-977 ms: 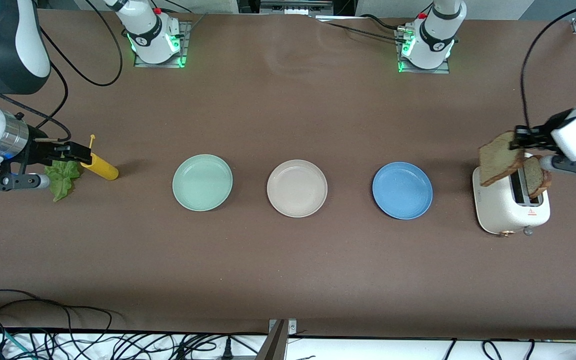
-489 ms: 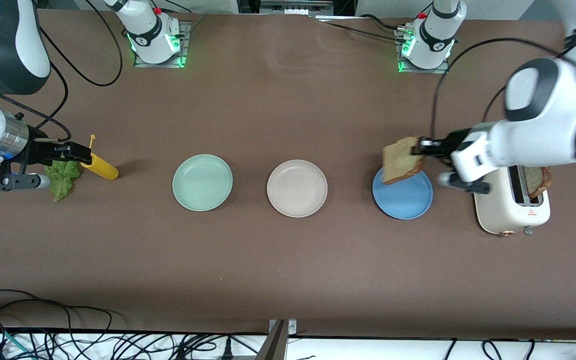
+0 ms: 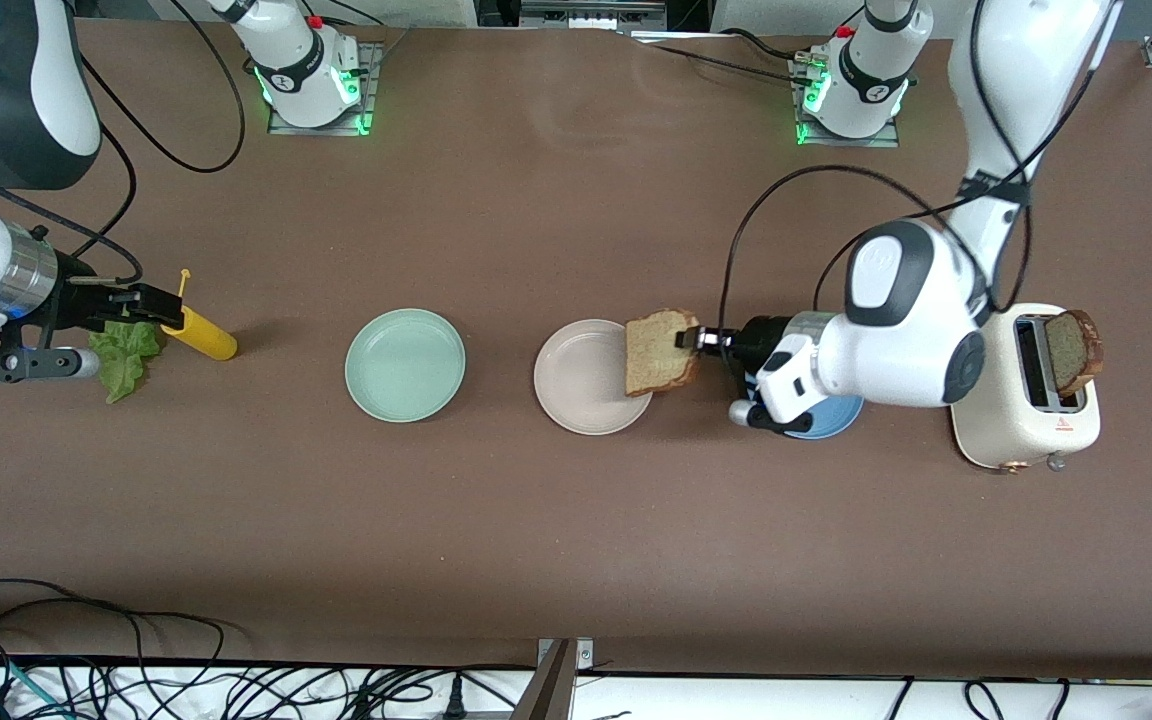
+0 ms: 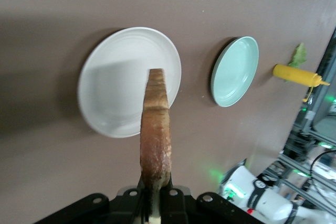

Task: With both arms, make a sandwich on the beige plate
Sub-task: 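Lift the bread slice and carry it onto the beige plate, then release the bread and return the left gripper toward the toaster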

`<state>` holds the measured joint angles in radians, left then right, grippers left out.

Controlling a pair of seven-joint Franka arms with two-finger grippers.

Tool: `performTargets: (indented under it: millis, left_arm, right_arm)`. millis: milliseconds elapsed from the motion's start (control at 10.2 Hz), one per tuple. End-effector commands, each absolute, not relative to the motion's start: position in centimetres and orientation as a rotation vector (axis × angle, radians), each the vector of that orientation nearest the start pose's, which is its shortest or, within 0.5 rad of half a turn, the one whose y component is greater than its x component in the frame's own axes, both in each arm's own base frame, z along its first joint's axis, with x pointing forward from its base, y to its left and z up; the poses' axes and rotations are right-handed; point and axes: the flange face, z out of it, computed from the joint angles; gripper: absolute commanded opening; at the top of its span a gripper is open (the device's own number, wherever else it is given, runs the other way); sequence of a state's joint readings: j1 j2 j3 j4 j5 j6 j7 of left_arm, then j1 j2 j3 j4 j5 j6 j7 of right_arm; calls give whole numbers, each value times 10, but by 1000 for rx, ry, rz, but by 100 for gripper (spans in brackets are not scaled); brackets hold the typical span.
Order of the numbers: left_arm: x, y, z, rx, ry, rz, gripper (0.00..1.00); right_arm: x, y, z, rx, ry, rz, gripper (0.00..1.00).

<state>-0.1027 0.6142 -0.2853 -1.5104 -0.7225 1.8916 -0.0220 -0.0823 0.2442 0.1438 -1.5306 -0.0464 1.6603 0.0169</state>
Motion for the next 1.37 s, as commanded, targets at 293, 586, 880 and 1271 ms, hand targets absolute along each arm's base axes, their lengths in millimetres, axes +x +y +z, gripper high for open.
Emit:
performTargets:
  millis: [293,586,880,1271]
  left_arm:
    - [639,-292,222,2003,-175,-373,0]
    - [637,-291,183,2032,-144,-352,0]
    - [633,-295,172,2037,-162,-349,100]
    - [638,-287,195,2118,-241,-326,100]
  right_arm:
    - [621,23,512,-3144,-100,174,100]
    - [622,24,511,-3144,-102,177,100]
    - [622,24,511,-3144,-102,177,100]
    - [622,24,511,-3144,-102,177,100]
